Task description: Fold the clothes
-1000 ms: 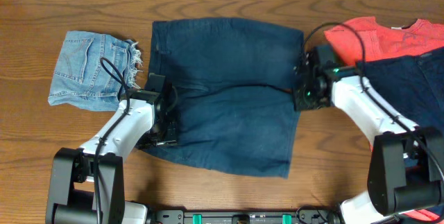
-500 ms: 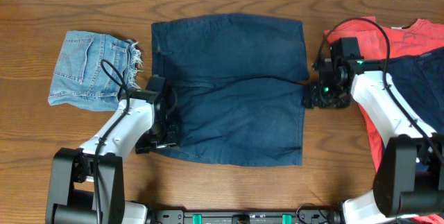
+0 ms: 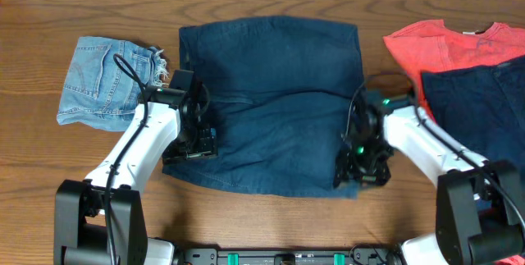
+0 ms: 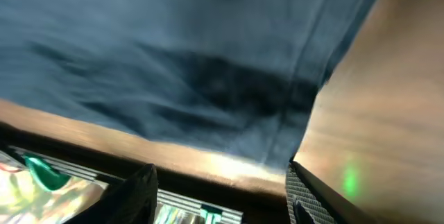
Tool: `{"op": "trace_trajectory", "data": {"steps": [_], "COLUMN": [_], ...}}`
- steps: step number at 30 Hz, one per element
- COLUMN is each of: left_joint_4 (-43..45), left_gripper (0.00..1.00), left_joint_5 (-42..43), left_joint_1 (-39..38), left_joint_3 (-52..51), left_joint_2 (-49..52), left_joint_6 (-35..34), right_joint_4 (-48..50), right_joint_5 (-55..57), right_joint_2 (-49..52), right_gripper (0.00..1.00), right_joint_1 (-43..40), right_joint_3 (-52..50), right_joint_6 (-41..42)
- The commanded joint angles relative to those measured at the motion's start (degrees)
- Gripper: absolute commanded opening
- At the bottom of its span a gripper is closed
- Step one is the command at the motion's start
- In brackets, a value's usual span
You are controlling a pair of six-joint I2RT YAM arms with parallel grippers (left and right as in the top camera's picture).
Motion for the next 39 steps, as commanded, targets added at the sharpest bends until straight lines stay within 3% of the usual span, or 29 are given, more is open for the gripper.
{"op": "trace_trajectory", "data": {"steps": [1,5,10,15,18,19,22,24,28,34,37,39], "left_joint_4": [-0.92,-1.18,-1.57,-3.39,-3.82,-3.8,-3.82,-3.93,-4.28,-5.35,-5.29,-5.27], "left_gripper": [0.74,0.73,0.73,0.74,0.73,0.73,0.73,0.74,0.73,0.74,0.74,0.74], "left_joint_5": [-0.74,-1.86,-1.84,-1.86,-1.81,-1.81,-1.79,-1.79,-1.79,-1.81,-1.81,-1.81], "left_joint_1": [0.04,0.04,0.04,0.04,0.04,0.04,0.04,0.04,0.04,0.04,0.04,0.04], "left_joint_3": [0.94,0.94,0.94,0.94,0.94,0.94,1.29,2.03,4.48,7.37,7.41,7.41], "left_joint_2": [-0.09,-0.09,-0.09,-0.09,-0.09,-0.09,-0.09,-0.09,-0.09,-0.09,-0.09,-0.09], "left_joint_6": [0.55,0.59,1.22,2.49,2.49,2.47,2.47,2.47,2.47,2.71,2.69,2.71], "right_joint_4": [1.66,8.74,11.41,4.74,1.62,1.79,3.89,4.76,6.99,12.35,16.06,19.21], "right_joint_5": [-0.94,1.53,11.19,17.99,19.56,18.16,7.21,0.15,-2.56,-2.21,-1.68,-1.33], "right_joint_2": [-0.7,-0.7,-0.94,-2.78,-5.27,-6.25,-9.57,-11.47,-12.26,-11.15,-11.1,-11.1], "right_gripper": [0.59,0.54,0.17,0.02,0.03,0.1,0.48,0.66,0.77,0.64,0.43,0.36], "right_joint_1": [1.79,2.23,0.98,-3.48,-6.58,-7.28,-8.44,-8.41,-7.74,-5.09,-3.61,-3.23], "right_joint_3": [-3.65,-7.96,-8.94,-6.38,-5.62,-5.57,-5.57,-5.6,-5.64,-8.74,-12.31,-14.99], "right_joint_6": [8.39,12.74,15.91,15.89,15.45,13.77,3.28,0.28,2.71,10.34,17.2,21.49]}}
